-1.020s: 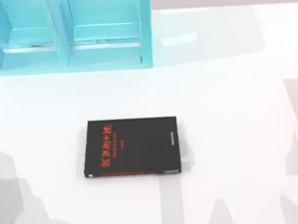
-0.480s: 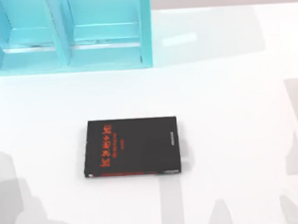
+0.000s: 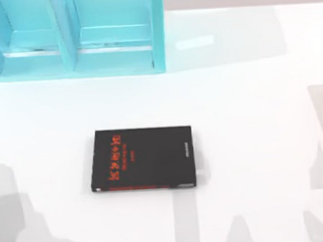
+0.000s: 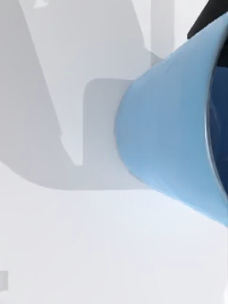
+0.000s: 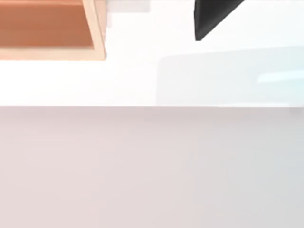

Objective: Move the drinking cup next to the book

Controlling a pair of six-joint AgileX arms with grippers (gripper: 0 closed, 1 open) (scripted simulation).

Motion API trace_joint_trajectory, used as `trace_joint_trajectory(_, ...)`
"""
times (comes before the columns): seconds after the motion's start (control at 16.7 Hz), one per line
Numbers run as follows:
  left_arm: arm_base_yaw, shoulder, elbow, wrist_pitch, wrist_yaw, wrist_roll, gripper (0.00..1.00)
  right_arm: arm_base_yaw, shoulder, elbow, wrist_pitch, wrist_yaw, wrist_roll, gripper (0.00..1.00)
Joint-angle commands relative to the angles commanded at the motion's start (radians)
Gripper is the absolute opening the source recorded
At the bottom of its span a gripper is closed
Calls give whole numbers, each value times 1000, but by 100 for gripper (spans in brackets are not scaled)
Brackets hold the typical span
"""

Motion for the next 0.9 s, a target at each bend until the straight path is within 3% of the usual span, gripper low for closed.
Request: trace_joint_trajectory(0.9, -2, -89, 134, -218, 1, -2, 0, 0, 0, 0, 0, 0, 0, 100)
